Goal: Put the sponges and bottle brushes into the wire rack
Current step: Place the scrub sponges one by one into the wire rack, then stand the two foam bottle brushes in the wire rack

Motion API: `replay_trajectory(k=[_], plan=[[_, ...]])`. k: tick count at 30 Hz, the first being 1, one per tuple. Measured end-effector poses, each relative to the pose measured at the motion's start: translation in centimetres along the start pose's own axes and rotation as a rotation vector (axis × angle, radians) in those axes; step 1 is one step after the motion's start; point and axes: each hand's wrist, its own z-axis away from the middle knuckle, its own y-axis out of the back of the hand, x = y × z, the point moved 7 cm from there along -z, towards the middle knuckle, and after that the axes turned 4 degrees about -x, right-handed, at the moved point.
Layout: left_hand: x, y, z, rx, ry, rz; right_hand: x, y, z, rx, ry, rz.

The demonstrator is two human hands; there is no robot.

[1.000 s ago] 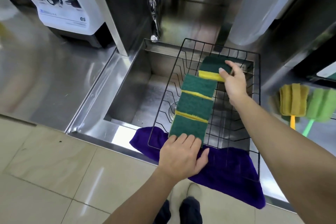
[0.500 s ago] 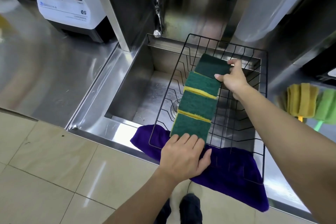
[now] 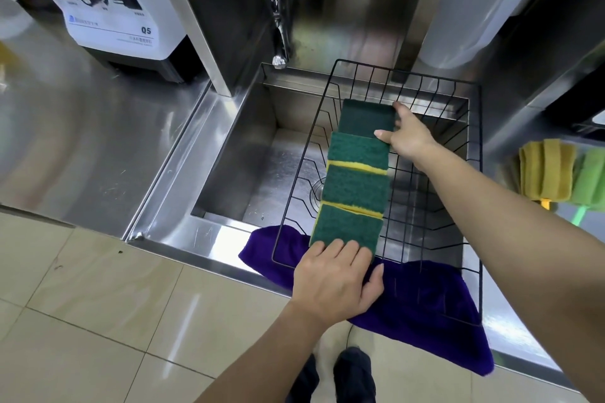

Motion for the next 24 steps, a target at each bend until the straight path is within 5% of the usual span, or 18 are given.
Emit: replay_trajectory(k=[12,24], plan=[[0.1,0.0,-0.1,-0.002,-0.042,-0.050,0.6,4.2,6.7,0.129,0.060,0.137],[8.6,-1.8,-0.6,-0.075,-0.187,0.022,9.5,16.8,16.1,0.762,-0.043,0.049]])
